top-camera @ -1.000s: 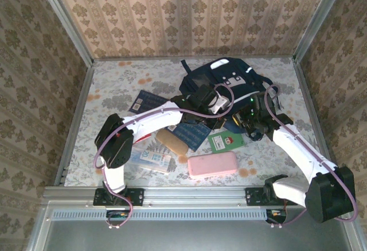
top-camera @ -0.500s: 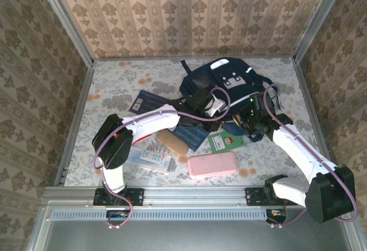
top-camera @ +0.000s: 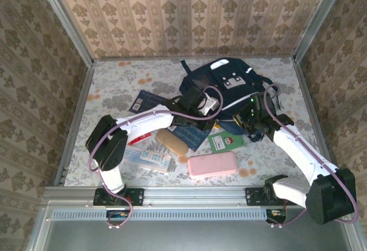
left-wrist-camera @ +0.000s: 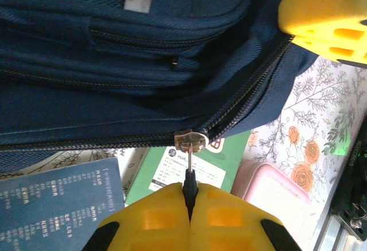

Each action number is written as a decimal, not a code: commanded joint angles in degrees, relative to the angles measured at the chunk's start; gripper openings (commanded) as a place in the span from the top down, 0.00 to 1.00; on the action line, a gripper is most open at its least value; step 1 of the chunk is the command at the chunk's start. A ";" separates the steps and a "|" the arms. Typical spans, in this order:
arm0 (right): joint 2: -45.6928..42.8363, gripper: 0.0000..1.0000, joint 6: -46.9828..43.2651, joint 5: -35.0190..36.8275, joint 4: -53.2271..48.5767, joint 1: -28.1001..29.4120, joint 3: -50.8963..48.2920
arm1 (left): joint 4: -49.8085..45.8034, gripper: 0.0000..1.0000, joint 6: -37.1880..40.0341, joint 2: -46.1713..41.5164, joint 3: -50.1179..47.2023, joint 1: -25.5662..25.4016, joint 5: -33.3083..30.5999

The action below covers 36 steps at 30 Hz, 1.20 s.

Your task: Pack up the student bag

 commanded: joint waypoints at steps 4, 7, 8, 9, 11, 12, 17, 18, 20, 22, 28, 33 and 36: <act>-1.64 1.00 -2.39 6.65 -2.79 -1.10 2.47 | -2.21 1.00 -0.51 -2.61 -1.42 2.72 -0.34; -1.56 1.00 -3.02 6.92 -2.74 -1.20 2.38 | -2.20 1.00 -0.19 -2.45 -1.14 3.17 -0.33; -1.56 1.00 -3.14 7.01 -2.83 -1.26 2.30 | -2.45 1.00 0.13 -2.35 -0.94 3.23 -0.41; -1.51 1.00 -3.37 7.05 -2.83 -1.35 2.21 | -2.92 1.00 0.45 -2.19 -0.66 3.17 -0.50; -1.64 1.00 -3.67 7.25 -2.93 -1.31 2.05 | -3.01 1.00 0.55 -1.92 -0.32 3.22 -0.07; -1.65 0.99 -3.91 6.81 -2.83 -1.34 2.19 | -2.93 1.00 0.54 -1.76 -0.01 3.18 0.48; -2.66 0.61 -6.33 6.19 -4.97 -1.37 3.64 | -2.65 1.00 0.19 -1.17 2.82 1.96 1.31; -3.44 0.58 -6.71 6.24 -5.43 -1.34 3.93 | -2.67 1.00 0.19 -1.04 3.62 1.58 1.42; -5.21 0.54 -7.03 6.49 -8.11 -1.31 4.44 | -2.78 1.00 0.20 -0.62 5.05 0.88 1.62; -7.21 0.52 -6.66 6.46 -10.28 -1.31 4.91 | -3.14 1.00 0.18 0.05 6.71 0.21 1.86; -9.82 0.51 -1.46 0.80 -11.74 -1.09 4.50 | -3.56 1.00 -0.08 1.84 10.51 -1.76 2.23; -10.32 0.52 3.60 -3.57 -9.37 0.65 3.89 | -4.13 1.00 -0.21 3.00 12.74 -2.87 2.14; -10.26 0.52 5.49 -4.25 -8.37 2.40 3.55 | -4.17 1.00 -0.41 3.36 13.22 -3.58 2.03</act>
